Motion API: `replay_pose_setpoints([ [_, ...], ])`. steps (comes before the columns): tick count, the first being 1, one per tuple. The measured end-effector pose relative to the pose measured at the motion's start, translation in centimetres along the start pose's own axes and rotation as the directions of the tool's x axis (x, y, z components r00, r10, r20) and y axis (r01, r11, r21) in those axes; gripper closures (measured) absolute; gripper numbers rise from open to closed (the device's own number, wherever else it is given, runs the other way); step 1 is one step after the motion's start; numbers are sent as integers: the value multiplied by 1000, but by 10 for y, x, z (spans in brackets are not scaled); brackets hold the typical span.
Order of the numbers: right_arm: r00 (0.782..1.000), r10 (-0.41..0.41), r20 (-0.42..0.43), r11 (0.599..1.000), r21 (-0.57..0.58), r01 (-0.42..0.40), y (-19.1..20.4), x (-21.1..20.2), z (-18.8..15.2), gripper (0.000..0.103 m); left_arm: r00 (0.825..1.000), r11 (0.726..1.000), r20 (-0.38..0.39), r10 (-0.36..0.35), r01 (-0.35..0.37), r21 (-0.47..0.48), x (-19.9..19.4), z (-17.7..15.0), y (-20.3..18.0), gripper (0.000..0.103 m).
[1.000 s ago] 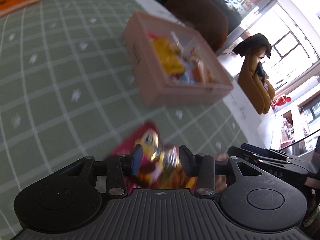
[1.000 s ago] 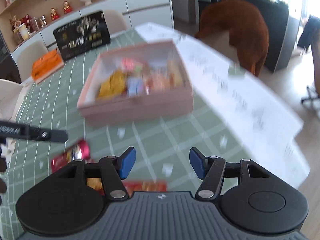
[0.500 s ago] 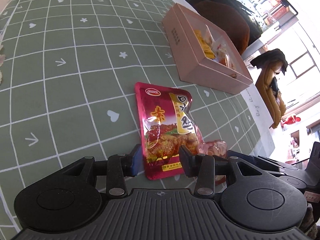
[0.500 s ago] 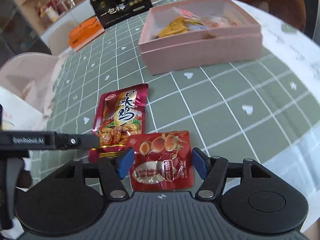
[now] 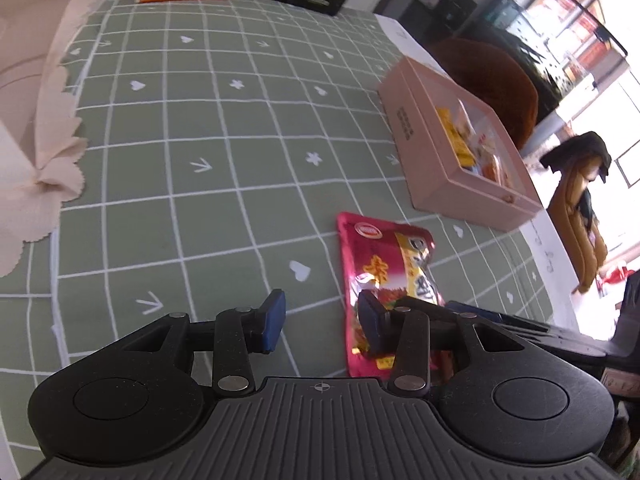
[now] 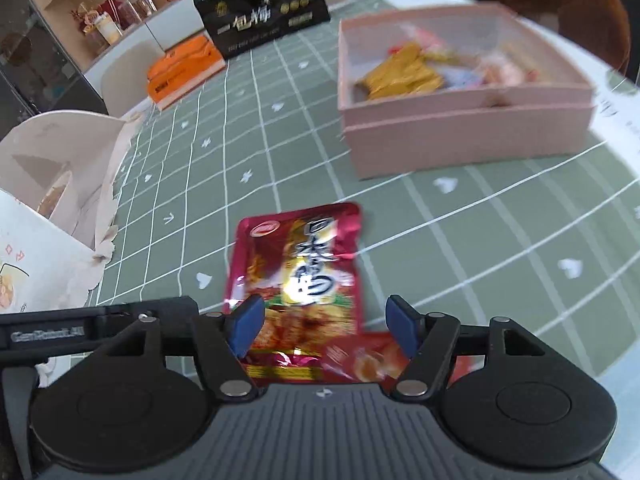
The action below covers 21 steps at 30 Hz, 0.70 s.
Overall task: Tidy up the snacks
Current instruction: 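Grasp the red spicy-strip pack with the right tool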
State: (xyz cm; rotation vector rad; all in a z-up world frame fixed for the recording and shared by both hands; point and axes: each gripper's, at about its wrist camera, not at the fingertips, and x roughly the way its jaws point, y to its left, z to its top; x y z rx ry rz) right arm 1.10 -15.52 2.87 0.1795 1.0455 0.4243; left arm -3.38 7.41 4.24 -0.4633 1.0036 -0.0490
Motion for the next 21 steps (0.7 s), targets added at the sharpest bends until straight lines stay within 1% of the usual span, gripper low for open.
replay_pose_setpoints([
  [1, 1000, -2, -1, 1000, -3, 2, 5, 4, 1, 28, 1000, 1000, 9, 7, -7, -18, -1, 1, 4, 58],
  [2, 1000, -7, 5, 1000, -10, 7, 11, 7, 2, 26, 1000, 999, 16, 14, -14, -37, -1, 2, 7, 58],
  [4, 1000, -19, -4, 999, -36, 19, 22, 13, 3, 16, 1000, 997, 19, 24, -23, -69, -1, 3, 13, 58],
  [6, 999, -48, -5, 996, -79, 48, 33, 20, 3, 11, 999, 996, 27, 20, -18, -88, -3, 4, 17, 58],
  [9, 993, -116, 2, 982, -150, 115, 49, 30, 3, 9, 999, 994, 49, 12, -7, -105, -7, 5, 20, 58],
  [13, 980, -200, 2, 949, -248, 194, 66, 43, 2, 4, 998, 992, 63, 1, 7, -129, -8, 5, 26, 58],
  [14, 977, -214, 7, 939, -274, 208, 70, 46, 1, 3, 998, 992, 63, 0, 8, -128, -8, 5, 26, 58],
  [15, 979, -203, 8, 940, -280, 197, 71, 47, 1, 2, 998, 992, 60, -1, 9, -125, -7, 4, 27, 58],
  [17, 983, -186, -4, 935, -308, 176, 70, 49, 4, 2, 998, 993, 57, -6, 13, -118, -6, 3, 27, 58],
  [18, 985, -174, -15, 931, -327, 159, 68, 48, 7, 5, 998, 993, 56, -8, 14, -115, -6, 2, 28, 58],
  [19, 986, -165, -19, 927, -344, 148, 67, 48, 10, 10, 998, 994, 55, -9, 15, -112, -6, 2, 28, 58],
  [20, 987, -158, -28, 924, -356, 138, 65, 46, 13, 12, 999, 994, 53, -11, 17, -110, -6, 1, 27, 58],
  [21, 988, -151, -33, 924, -361, 129, 63, 44, 16, 17, 999, 994, 51, -14, 19, -108, -5, 1, 27, 58],
])
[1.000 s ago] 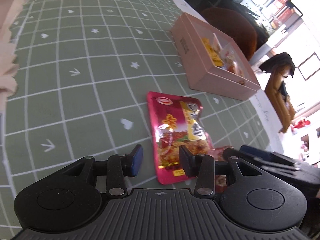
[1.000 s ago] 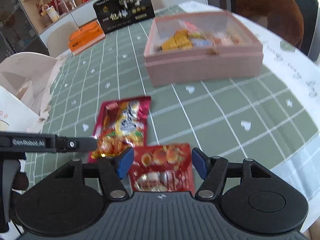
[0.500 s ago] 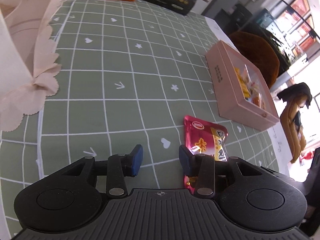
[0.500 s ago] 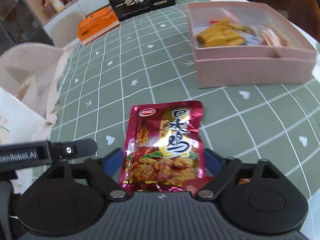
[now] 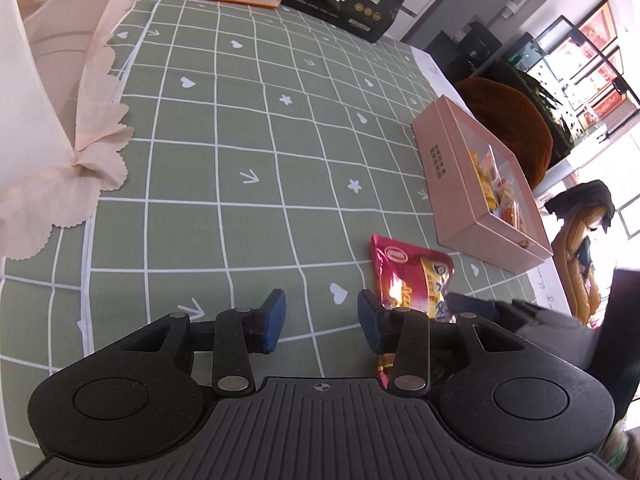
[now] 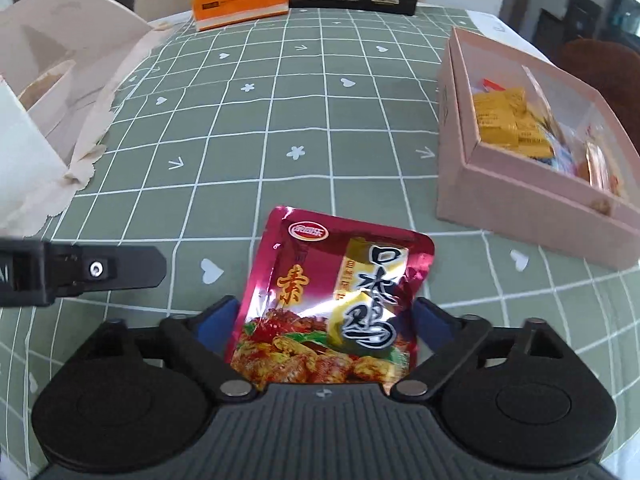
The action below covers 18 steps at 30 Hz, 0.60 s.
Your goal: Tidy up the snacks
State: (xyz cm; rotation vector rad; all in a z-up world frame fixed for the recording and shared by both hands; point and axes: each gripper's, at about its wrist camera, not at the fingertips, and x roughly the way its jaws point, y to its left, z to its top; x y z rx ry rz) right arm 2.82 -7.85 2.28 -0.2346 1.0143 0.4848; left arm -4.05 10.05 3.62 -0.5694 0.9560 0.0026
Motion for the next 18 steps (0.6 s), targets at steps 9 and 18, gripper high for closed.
replay_pose_setpoints([
  [9, 1000, 0, 11, 996, 85, -1, -35, -15, 0, 41, 998, 994, -55, -28, 34, 101, 4, -7, -23, 58],
  [18, 997, -36, 74, 992, 122, 27, -63, -46, -2, 68, 988, 972, -124, -90, 114, 204, 14, -23, -54, 58],
])
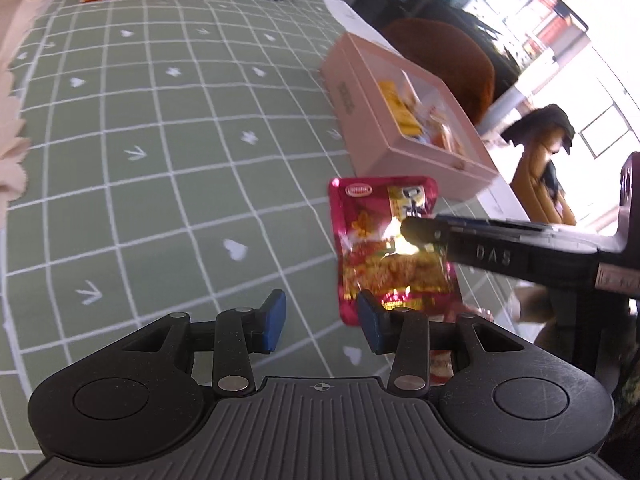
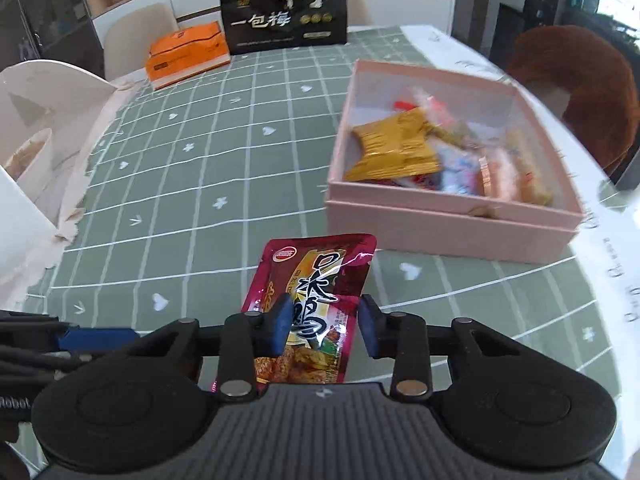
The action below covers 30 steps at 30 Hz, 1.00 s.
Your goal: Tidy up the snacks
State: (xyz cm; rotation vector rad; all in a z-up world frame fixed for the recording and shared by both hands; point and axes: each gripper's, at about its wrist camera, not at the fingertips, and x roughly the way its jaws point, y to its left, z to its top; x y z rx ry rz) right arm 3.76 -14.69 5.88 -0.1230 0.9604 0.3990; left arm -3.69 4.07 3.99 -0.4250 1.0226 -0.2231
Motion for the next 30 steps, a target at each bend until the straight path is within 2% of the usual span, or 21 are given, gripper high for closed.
replay_pose_setpoints([
  [3, 1000, -26, 1, 1000, 9, 26, -9, -2, -4, 73, 1000, 1000, -23, -11, 12, 22, 4, -4, -6, 58],
  [10, 993, -119, -13, 992, 30, 119, -31, -5, -24, 73, 998, 997, -53, -35, 39, 62, 6, -14, -17, 58],
  [17, 985, -174, -7, 979, 110, 174, -52, -25, -62, 73, 994, 991, -97, -41, 53, 124, 16, -23, -36, 58],
  [23, 981, -191, -45, 965, 176, 196, -67, -25, -91, 72, 988, 978, -147, -57, 85, 192, 26, -33, -61, 58],
  [27, 981, -191, -26, 962, 196, 193, -64, -31, -103, 71, 981, 977, -188, -56, 92, 193, 34, -38, -65, 58],
  [30, 979, -203, -7, 958, 205, 200, -61, -32, -109, 70, 981, 973, -191, -40, 82, 214, 35, -43, -67, 58],
])
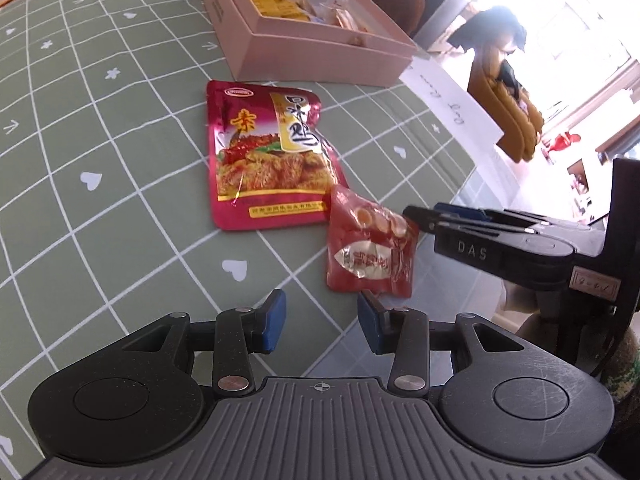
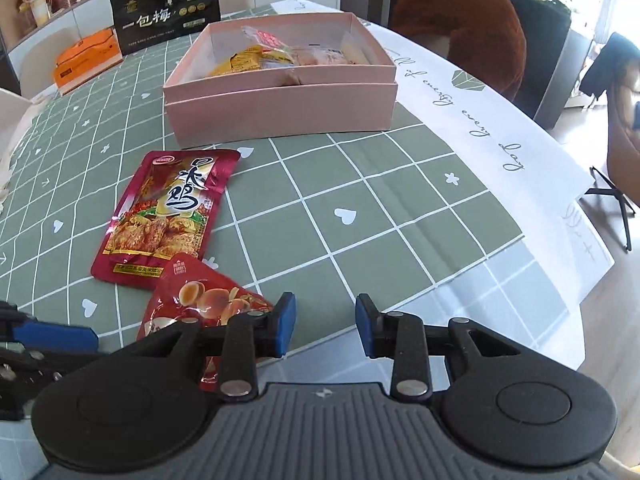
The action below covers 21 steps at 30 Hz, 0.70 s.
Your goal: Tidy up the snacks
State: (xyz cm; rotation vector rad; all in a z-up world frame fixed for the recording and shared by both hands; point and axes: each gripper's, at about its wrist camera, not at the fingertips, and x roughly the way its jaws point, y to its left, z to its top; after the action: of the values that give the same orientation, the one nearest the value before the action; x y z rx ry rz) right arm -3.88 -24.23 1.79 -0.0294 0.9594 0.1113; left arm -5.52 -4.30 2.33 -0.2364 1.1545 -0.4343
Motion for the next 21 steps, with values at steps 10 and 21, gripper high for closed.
replay_pose_setpoints([
  [10, 1000, 10, -2, 1000, 17, -10, 0, -4, -2, 70, 993, 995, -73, -98, 98, -4, 10, -10, -15, 68],
  [21, 993, 118, -13, 993, -20, -118, 33, -15, -14, 70, 1000, 993, 22, -12, 14, -117, -4, 1, 17, 68],
])
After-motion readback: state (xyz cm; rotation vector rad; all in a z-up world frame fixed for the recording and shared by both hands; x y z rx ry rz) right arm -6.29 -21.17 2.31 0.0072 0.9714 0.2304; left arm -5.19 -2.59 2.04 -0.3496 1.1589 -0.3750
